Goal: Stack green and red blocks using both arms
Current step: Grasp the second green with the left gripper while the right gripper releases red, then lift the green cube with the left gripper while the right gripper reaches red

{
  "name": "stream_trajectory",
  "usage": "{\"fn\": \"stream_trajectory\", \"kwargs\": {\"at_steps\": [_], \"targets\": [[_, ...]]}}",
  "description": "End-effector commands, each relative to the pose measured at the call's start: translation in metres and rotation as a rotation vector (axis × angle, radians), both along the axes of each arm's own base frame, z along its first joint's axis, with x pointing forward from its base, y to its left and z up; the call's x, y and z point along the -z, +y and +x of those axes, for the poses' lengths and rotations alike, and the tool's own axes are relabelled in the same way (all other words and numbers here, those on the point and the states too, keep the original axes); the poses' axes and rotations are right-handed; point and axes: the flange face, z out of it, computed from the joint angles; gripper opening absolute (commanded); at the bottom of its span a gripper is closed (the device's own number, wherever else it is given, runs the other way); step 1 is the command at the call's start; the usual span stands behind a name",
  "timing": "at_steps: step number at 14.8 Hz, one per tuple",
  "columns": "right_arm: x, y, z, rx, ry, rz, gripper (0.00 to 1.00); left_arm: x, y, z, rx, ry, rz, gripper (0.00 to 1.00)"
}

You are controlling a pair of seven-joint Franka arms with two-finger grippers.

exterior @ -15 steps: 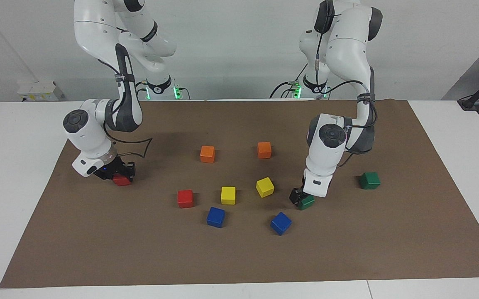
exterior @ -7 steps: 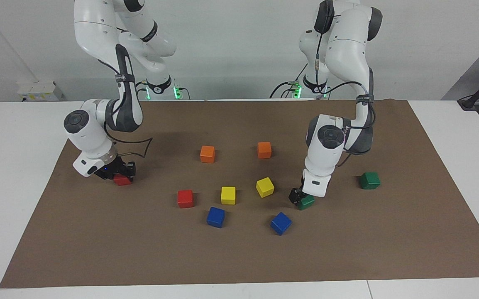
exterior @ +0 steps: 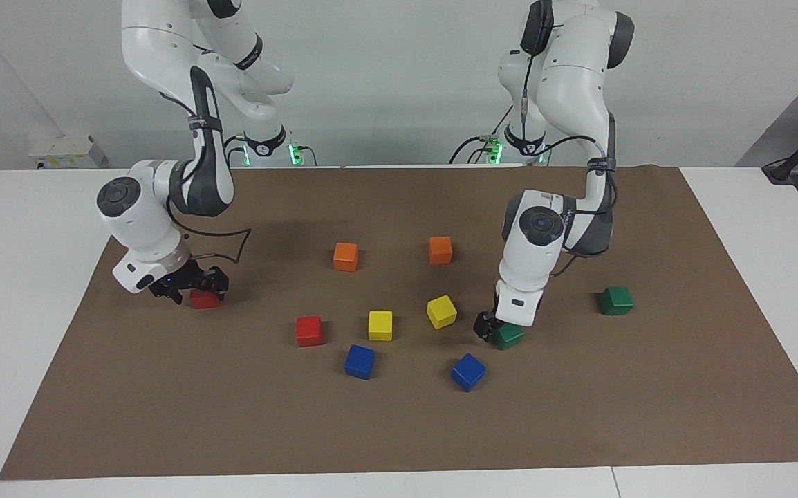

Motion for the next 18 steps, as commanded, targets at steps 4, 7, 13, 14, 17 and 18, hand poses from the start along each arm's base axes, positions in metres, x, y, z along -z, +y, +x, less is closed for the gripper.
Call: {"fn": "stream_trajectory", "kwargs": {"at_steps": [4,7,13,14,17,18], "targets": [[-0.086,0.043,0.034,-0.047,-0.065,0.001,1.00,0.003,0.003,-0.002,-0.007,-0.026,0.014,0.68],[-0.093,0.084,0.050,-0.103,-0.073,0.004,1.00,-0.003,0.007,0.001,-0.005,-0.002,0.033,0.00],[-0.083,0.156,0.085,-0.081,-0.002,-0.037,1.00,-0.079,0.058,0.005,0.125,0.082,0.113,0.00],[-0.077,0.165,0.088,-0.086,0.001,-0.034,1.00,-0.092,0.083,0.002,0.146,0.083,0.113,0.00],[-0.058,0.189,0.094,-0.072,0.007,-0.032,1.00,-0.112,0.149,-0.005,0.265,0.117,0.087,0.00],[-0.056,0.196,0.096,-0.075,0.006,-0.031,1.00,-0.115,0.176,-0.003,0.294,0.128,0.084,0.00]]}}
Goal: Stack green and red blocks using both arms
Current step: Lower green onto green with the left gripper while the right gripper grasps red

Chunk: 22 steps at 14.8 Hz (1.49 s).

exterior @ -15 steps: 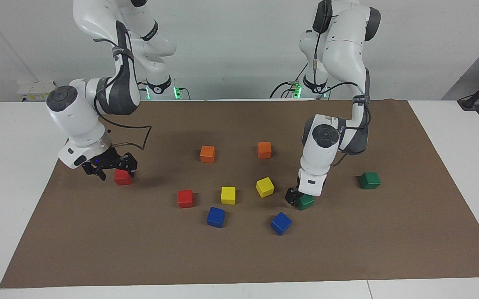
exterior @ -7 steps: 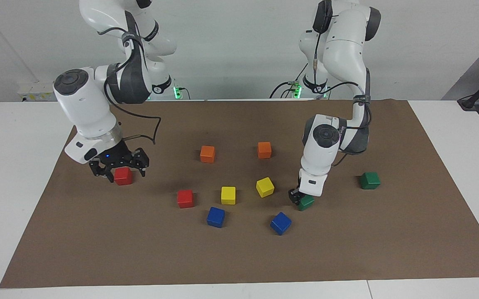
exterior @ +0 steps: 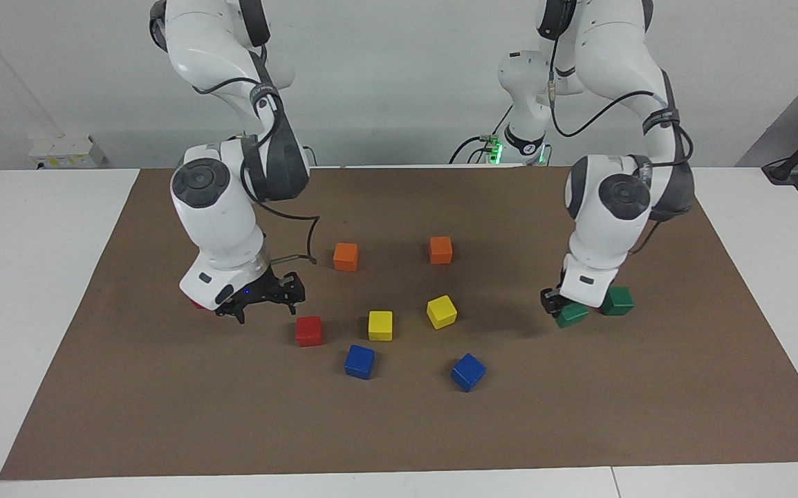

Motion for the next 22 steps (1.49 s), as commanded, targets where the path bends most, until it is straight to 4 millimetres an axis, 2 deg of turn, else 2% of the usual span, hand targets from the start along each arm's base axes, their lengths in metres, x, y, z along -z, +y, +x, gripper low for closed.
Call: {"fn": "stream_trajectory", "kwargs": {"at_steps": [1,4,6,7,9,10,15,22], "targets": [[0.010,0.024,0.009,0.012,0.007,-0.013,1.00,-0.010,0.062,-0.014,0.108,0.042,-0.020,0.00],[0.030,0.050,0.008,0.037,0.003,-0.015,1.00,-0.003,0.117,-0.016,0.184,0.053,-0.117,0.00],[0.042,0.042,0.013,0.053,-0.020,-0.002,1.00,0.004,0.139,-0.023,0.213,0.057,-0.128,0.00],[0.063,0.042,0.008,0.052,-0.006,-0.005,1.00,0.011,0.143,-0.026,0.235,0.053,-0.126,0.00],[0.084,0.038,0.002,0.054,0.002,-0.007,1.00,0.019,0.144,-0.029,0.262,0.040,-0.124,0.00],[0.087,0.030,0.002,0.062,0.008,-0.010,1.00,0.020,0.144,-0.029,0.265,0.040,-0.124,0.00],[0.093,0.027,-0.003,0.068,0.025,-0.010,1.00,0.024,0.146,-0.031,0.286,0.043,-0.122,0.00],[0.107,0.037,-0.019,0.084,0.072,-0.020,1.00,0.034,0.148,-0.034,0.276,0.036,-0.122,0.00]]}}
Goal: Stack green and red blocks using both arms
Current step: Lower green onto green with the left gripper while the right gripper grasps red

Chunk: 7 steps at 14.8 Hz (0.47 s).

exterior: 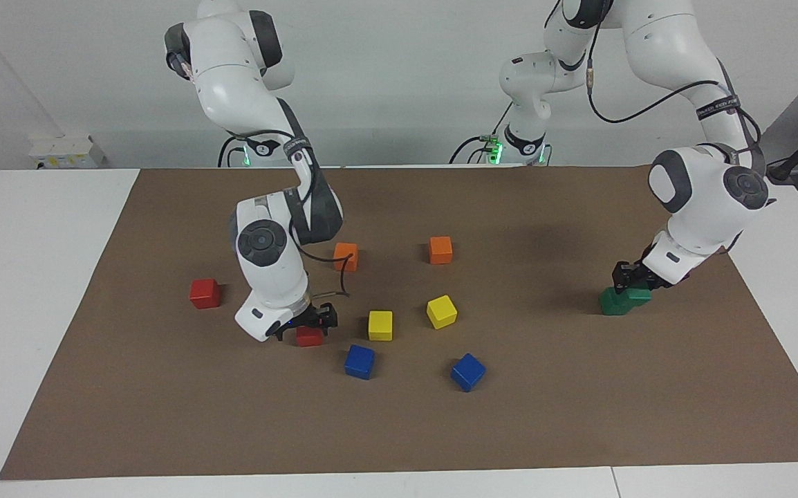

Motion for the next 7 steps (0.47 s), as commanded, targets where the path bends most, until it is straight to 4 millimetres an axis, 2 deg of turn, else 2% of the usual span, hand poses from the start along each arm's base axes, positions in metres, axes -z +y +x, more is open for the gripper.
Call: {"fn": "stream_trajectory", "kwargs": {"at_steps": [1,7], "targets": [[0.006,0.001,-0.014,0.028,0.016,-0.009,1.00,-0.001,0.007,-0.012,-0.004,-0.016,-0.009,0.00],[0.022,0.000,-0.023,0.033,0.003,-0.004,1.00,0.003,0.009,-0.017,-0.017,-0.031,-0.007,0.00]]}}
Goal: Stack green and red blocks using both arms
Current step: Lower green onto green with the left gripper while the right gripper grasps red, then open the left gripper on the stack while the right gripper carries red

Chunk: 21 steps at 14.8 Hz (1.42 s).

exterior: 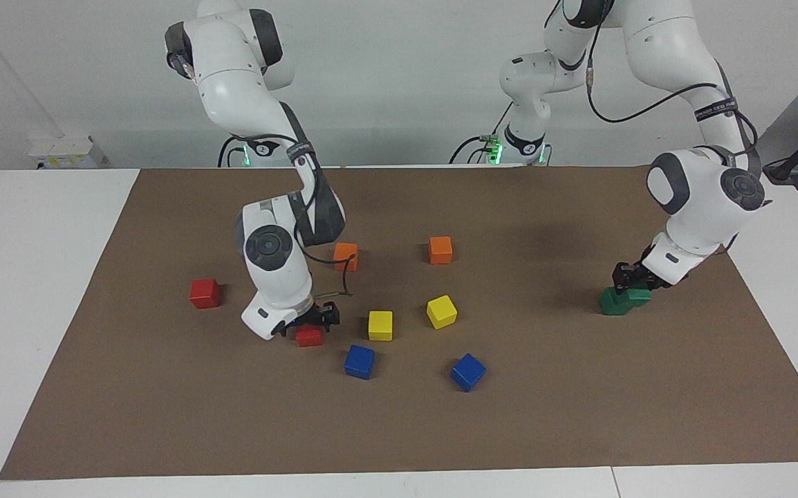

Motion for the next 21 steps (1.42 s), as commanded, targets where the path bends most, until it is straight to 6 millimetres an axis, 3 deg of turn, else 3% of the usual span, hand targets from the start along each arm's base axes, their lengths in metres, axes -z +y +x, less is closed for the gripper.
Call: {"fn": "stream_trajectory", "kwargs": {"at_steps": [1,2,3,5,6,8,11,14,17,18,19,20,21], "targets": [[0.001,0.000,-0.012,0.021,-0.017,0.000,1.00,-0.006,0.002,-0.012,-0.011,-0.022,-0.010,0.00],[0.000,-0.001,-0.012,0.022,-0.017,0.000,0.95,-0.006,0.001,-0.012,-0.009,-0.022,-0.010,0.00],[0.000,-0.001,-0.013,0.022,-0.016,-0.001,0.77,-0.006,0.001,-0.013,-0.009,-0.019,-0.010,0.00],[0.000,0.000,-0.014,0.053,-0.014,-0.002,0.09,-0.006,0.001,-0.013,-0.008,-0.020,-0.010,0.00],[0.000,0.006,-0.015,0.048,-0.015,-0.004,0.00,-0.006,0.001,-0.013,-0.008,-0.020,-0.010,0.00],[-0.007,0.010,-0.013,0.082,-0.024,-0.013,0.00,-0.005,0.001,-0.013,-0.008,-0.019,-0.010,0.00],[-0.060,0.003,0.001,0.118,-0.053,-0.012,0.00,0.001,0.001,-0.015,-0.008,-0.022,-0.009,0.00],[-0.110,-0.041,0.009,0.097,-0.111,-0.036,0.00,0.003,0.000,-0.016,-0.007,-0.023,-0.009,0.00],[-0.139,-0.090,0.005,-0.014,-0.117,-0.057,0.00,0.003,-0.001,-0.016,-0.004,-0.025,-0.009,0.04],[-0.143,-0.103,0.000,-0.027,-0.102,-0.062,0.00,0.003,-0.002,-0.015,-0.002,-0.027,-0.009,0.40],[-0.145,-0.120,-0.006,-0.042,-0.092,-0.066,0.00,0.006,-0.002,-0.017,-0.001,-0.025,-0.009,0.84],[-0.142,-0.130,-0.013,-0.068,-0.085,-0.069,0.00,0.008,-0.002,-0.017,-0.001,-0.028,-0.009,1.00],[-0.141,-0.149,-0.017,-0.059,-0.079,-0.072,0.00,0.010,-0.002,-0.018,-0.001,-0.030,-0.009,1.00]]}}
